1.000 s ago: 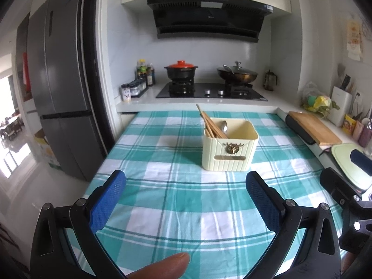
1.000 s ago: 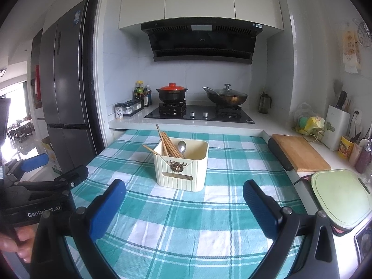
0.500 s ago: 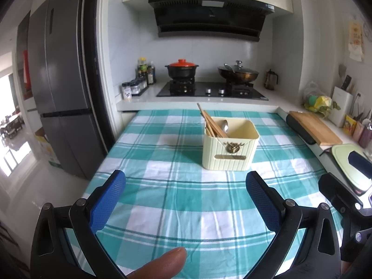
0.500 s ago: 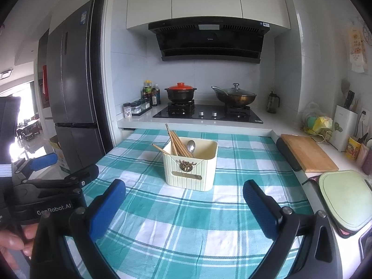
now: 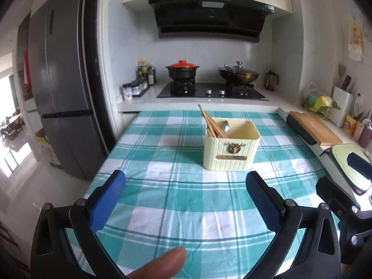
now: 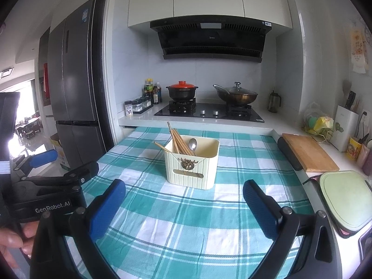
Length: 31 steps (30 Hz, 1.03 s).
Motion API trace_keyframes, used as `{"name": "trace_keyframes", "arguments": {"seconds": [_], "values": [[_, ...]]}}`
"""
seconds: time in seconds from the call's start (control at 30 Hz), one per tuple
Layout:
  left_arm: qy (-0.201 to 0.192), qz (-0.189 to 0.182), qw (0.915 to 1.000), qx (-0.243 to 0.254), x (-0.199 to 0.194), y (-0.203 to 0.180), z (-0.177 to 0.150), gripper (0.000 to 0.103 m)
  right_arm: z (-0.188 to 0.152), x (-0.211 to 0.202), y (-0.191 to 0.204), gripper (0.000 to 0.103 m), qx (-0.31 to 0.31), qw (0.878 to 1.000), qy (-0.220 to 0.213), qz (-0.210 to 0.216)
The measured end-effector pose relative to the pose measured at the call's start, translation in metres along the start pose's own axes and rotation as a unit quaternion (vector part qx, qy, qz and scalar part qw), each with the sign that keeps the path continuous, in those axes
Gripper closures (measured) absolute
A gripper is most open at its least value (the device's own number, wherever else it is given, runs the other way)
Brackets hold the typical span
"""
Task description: Organize utensils
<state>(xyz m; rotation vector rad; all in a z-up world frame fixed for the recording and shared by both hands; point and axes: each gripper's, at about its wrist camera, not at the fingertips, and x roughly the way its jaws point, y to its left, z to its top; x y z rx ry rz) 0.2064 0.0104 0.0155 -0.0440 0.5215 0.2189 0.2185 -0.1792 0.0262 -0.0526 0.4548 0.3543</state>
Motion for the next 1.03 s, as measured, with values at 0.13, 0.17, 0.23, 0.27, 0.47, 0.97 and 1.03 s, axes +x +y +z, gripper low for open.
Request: {"name": "trace_keyframes", "arguments": {"seconds": [0.13, 0.17, 0.23, 0.27, 0.47, 0.97, 1.03], "values": [[0.003, -0.004, 1.0000, -0.005, 0.0006, 0.0028, -0.0013, 0.000, -0.0015, 0.0009, 0.0005, 0.000, 0.000, 1.000, 0.002, 0.002], [0.004, -0.005, 1.0000, -0.007, 0.0005, 0.0033, -0.0015, 0.000, -0.0019, 0.0012, 0.0004, 0.000, 0.000, 1.000, 0.003, 0.002], [0.004, -0.005, 1.0000, -0.008, 0.0009, 0.0037, -0.0022, 0.000, -0.0029, 0.0011, 0.0000, 0.000, 0.000, 1.000, 0.004, 0.002], [0.004, -0.004, 1.0000, -0.008, 0.0011, 0.0037, -0.0023, 0.000, -0.0029, 0.0016, -0.0003, 0.000, 0.001, 1.000, 0.005, 0.002], [0.002, -0.002, 1.0000, -0.002, 0.0013, 0.0006, -0.0024, 0.000, -0.0035, 0.0017, 0.0005, 0.000, 0.001, 1.000, 0.005, 0.002], [0.009, 0.005, 0.9999, -0.013, 0.0056, 0.0020, -0.0062, 0.000, -0.0085, 0.0057, -0.0039, 0.000, 0.008, 1.000, 0.016, -0.007], [0.010, 0.004, 0.9998, -0.017, 0.0075, 0.0042, -0.0065, 0.000, -0.0093, 0.0071, -0.0061, 0.000, 0.010, 1.000, 0.018, -0.010]]}}
